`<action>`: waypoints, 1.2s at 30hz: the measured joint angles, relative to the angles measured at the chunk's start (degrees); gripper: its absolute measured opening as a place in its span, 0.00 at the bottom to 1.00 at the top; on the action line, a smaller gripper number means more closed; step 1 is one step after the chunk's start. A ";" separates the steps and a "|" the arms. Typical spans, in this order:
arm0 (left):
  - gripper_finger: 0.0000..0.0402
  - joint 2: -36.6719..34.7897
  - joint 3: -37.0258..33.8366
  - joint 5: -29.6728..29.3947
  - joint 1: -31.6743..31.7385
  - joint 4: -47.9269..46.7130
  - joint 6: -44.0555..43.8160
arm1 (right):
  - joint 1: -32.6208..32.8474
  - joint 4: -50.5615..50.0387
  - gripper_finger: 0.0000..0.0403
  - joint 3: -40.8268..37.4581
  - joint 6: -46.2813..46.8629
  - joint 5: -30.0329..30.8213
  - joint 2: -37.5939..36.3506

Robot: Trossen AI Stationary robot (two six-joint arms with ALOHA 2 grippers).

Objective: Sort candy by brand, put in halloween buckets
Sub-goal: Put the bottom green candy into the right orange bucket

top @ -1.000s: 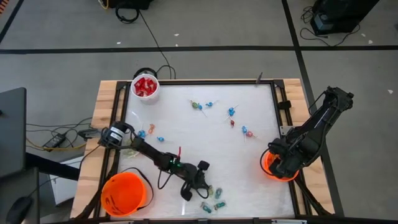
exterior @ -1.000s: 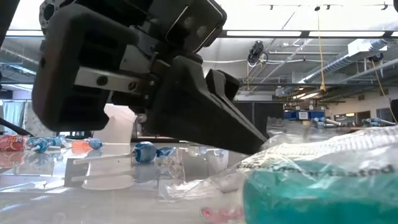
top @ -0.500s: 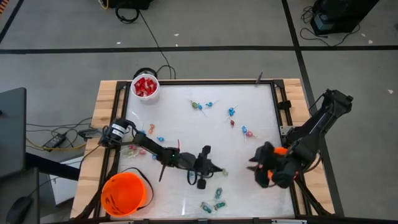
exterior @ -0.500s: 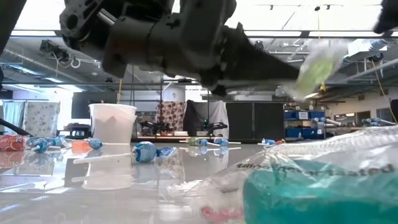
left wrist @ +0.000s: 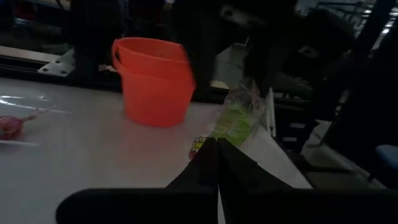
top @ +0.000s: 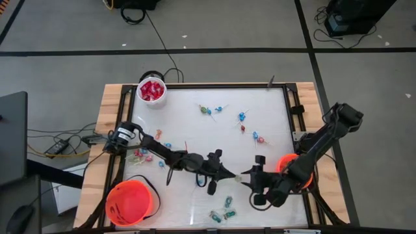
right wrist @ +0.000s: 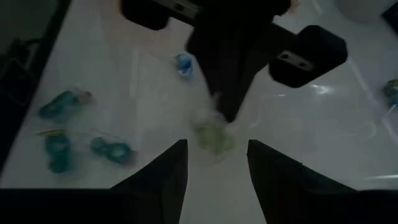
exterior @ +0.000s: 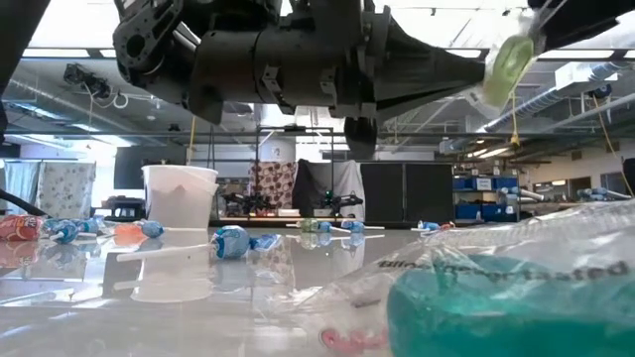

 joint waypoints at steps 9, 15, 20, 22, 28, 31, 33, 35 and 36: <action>0.02 0.00 0.00 1.83 0.00 0.48 -0.20 | -1.78 4.20 0.14 0.00 -0.93 -3.34 0.65; 0.07 -0.02 0.01 8.09 0.02 0.77 -0.17 | -2.02 4.26 0.03 0.00 -1.83 -11.45 -1.68; 0.22 -0.02 0.00 13.11 -0.59 -0.03 -0.15 | -2.25 1.51 0.02 0.00 0.56 -25.26 -7.14; 0.29 -0.02 0.02 13.33 -0.80 -0.51 0.15 | -2.65 -2.36 0.02 0.09 4.74 -31.83 -10.41; 0.45 -0.04 0.02 11.42 -1.41 -2.81 3.91 | -2.94 -18.26 0.03 1.35 25.28 -49.13 -20.47; 0.49 -0.04 0.02 10.20 -1.50 -2.91 4.67 | -2.36 -25.40 0.03 1.38 33.39 -53.15 -24.47; 0.50 -0.04 0.02 9.43 -1.51 -2.93 4.75 | -1.74 -31.72 0.03 1.38 36.83 -52.35 -26.24; 0.51 -0.05 0.02 9.04 -1.49 -3.12 4.77 | -0.88 -38.31 0.03 1.38 40.62 -50.99 -26.84; 0.51 -0.07 0.02 9.02 -1.48 -3.51 4.85 | -0.43 -41.58 0.03 1.38 42.56 -50.63 -26.81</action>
